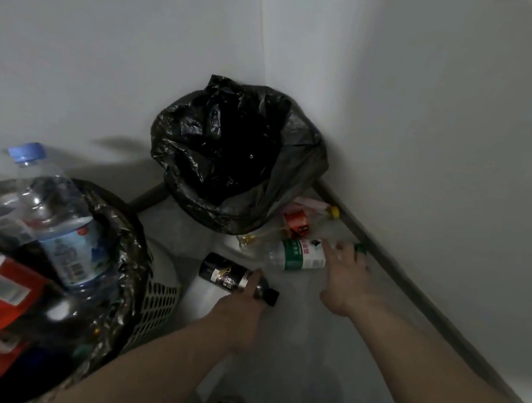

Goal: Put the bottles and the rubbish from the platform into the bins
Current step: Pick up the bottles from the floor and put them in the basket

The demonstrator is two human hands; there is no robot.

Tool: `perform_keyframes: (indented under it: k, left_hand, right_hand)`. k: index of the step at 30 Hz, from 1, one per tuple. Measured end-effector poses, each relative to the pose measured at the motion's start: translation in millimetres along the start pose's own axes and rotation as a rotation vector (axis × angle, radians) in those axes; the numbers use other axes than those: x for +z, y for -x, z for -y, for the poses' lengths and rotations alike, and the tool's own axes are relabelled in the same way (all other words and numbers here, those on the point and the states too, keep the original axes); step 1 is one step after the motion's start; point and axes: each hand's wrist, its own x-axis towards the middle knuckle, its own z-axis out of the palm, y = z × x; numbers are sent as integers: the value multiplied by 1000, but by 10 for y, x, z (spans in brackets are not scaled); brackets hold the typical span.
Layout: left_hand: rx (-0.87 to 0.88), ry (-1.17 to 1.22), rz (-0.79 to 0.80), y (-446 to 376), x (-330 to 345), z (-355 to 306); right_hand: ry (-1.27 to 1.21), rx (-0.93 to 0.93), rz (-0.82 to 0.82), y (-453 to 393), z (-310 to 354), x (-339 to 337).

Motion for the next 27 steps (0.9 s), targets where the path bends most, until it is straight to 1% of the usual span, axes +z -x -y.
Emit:
perform_keyframes:
  k: [3, 6, 8, 10, 13, 15, 18, 21, 22, 24, 27]
  left_hand:
    - [-3, 5, -19, 49, 78, -120]
    - [9, -60, 36, 123, 146, -228]
    - [37, -98, 74, 199, 138, -310]
    - [36, -124, 93, 267, 156, -339]
    - [25, -144, 82, 300, 231, -318]
    - [33, -154, 80, 299, 297, -282]
    - [42, -178, 80, 257, 368, -267]
    - [49, -248, 126, 267, 426, -272]
    - [71, -287, 115, 287, 445, -275]
    - [88, -290, 118, 389, 468, -278]
    - [35, -184, 81, 623, 390, -272]
  right_hand:
    - [0, 38, -76, 65, -61, 77]
    - [-43, 28, -147, 106, -94, 175]
    - [-3, -14, -165, 126, -95, 207]
    - [53, -42, -133, 178, -87, 252]
    - [110, 20, -56, 359, -127, 375]
    - [175, 75, 34, 506, -187, 526]
    - [89, 195, 187, 700, -280, 701]
    - [-31, 239, 304, 846, -317, 627]
    - [-54, 237, 325, 881, -309, 541]
    - [-81, 225, 329, 942, -272, 302]
    - [-147, 185, 268, 1069, -177, -144]
